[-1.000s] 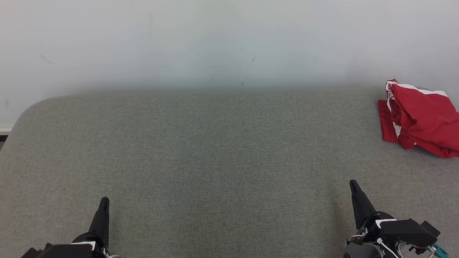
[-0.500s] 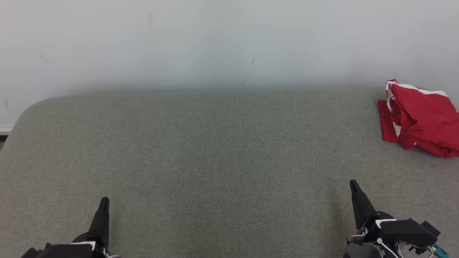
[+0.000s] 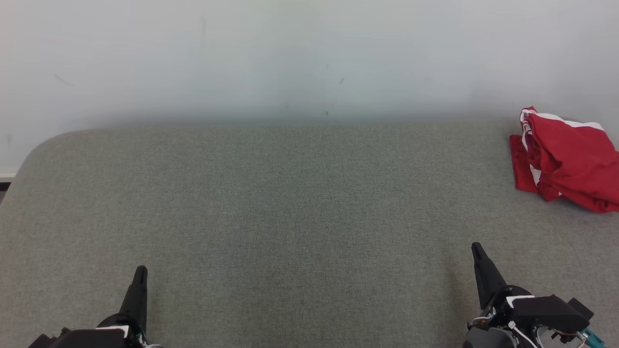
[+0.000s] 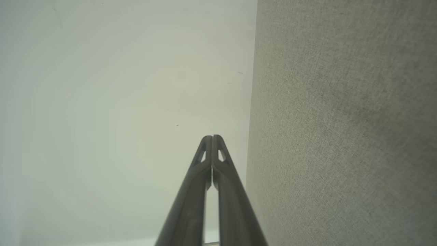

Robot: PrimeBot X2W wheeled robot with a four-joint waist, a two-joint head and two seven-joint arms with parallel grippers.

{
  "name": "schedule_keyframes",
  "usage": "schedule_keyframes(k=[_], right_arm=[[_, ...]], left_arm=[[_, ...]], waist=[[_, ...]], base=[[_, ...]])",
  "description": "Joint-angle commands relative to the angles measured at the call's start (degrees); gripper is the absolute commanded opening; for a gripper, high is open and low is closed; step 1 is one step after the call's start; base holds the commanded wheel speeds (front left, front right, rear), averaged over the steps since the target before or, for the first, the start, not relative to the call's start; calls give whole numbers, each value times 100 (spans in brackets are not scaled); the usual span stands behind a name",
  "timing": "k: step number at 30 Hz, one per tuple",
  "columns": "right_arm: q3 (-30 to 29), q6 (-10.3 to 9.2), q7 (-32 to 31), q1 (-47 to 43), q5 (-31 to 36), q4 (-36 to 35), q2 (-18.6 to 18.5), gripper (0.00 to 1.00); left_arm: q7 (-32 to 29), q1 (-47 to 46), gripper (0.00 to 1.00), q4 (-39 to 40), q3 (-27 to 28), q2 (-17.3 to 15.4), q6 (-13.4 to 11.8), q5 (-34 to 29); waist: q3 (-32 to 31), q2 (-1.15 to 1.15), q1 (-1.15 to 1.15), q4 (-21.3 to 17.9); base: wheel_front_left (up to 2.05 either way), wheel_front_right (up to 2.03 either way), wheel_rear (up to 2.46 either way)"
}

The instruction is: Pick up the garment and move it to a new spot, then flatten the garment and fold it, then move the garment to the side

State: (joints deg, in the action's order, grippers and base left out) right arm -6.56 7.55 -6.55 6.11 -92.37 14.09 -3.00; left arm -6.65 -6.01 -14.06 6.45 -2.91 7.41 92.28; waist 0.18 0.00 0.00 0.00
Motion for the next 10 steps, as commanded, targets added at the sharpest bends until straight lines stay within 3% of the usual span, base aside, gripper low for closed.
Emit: schedule_keyframes(k=[1, 10], right_arm=[[-1, -12, -17, 27, -9, -15, 25, 0], [-1, -12, -17, 27, -9, -15, 25, 0]], left_arm=[[-1, -55, 0, -7, 18, 5, 15, 25], [-1, -55, 0, -7, 17, 5, 15, 25]], waist=[[0, 0, 0, 0], [0, 0, 0, 0]], base=[[0, 0, 0], [0, 0, 0]])
